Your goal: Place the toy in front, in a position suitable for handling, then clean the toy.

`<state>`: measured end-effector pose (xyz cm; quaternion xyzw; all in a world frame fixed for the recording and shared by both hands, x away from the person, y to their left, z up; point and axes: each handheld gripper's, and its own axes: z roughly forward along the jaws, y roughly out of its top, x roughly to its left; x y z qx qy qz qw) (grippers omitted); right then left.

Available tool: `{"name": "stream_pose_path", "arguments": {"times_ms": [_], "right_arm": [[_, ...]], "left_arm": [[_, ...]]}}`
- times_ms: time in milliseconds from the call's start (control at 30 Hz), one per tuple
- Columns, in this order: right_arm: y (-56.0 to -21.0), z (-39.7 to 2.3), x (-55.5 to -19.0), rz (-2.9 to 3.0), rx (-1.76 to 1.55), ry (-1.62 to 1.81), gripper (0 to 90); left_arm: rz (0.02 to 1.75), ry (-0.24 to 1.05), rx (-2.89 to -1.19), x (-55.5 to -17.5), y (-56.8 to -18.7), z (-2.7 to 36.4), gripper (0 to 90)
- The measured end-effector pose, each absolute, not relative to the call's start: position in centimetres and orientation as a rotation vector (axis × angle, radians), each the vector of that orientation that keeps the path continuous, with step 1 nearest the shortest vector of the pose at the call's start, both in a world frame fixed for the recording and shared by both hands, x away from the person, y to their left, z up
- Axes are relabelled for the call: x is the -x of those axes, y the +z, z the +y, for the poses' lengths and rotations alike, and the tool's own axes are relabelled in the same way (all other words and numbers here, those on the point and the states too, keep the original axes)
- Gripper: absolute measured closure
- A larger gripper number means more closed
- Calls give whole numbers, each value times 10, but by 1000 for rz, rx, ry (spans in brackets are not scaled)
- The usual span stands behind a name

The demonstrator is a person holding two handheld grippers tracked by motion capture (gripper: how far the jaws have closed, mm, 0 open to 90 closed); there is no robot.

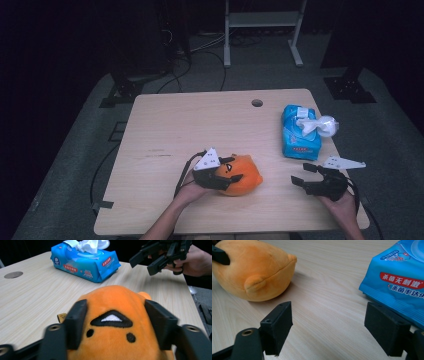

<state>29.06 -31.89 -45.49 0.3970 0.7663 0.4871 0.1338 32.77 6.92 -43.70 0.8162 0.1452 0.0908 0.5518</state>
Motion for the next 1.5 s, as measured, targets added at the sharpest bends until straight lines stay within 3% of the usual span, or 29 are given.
{"name": "stream_pose_path", "arguments": {"times_ms": [33,200,467,933,1100,1167,1200,1300,1500], "right_arm": [[-454,-319,-290,2217,-1155,1411,214],[-453,-322,-291,2196,-1163,1411,216],[-425,-327,-296,2083,-1103,1397,216],[-404,-344,-403,2015,-1166,1134,251],[-415,-347,-432,2039,-1294,1032,362],[-424,-349,-437,2034,-1340,1008,490],[-424,-349,-437,2034,-1340,1008,490],[-428,-352,-436,2005,-1381,1042,674],[-426,-359,-433,1983,-1423,1079,820]], "left_arm": [[357,211,-1934,-328,-433,70,201],[363,239,-1938,-328,-423,78,121],[419,232,-1960,-330,-425,100,100],[415,247,-1985,-329,-426,107,95],[410,242,-1991,-329,-426,107,95],[414,233,-1992,-329,-428,107,95],[414,233,-1992,-329,-428,107,95],[412,228,-1995,-329,-428,107,94],[414,237,-2004,-329,-427,109,94]]}}
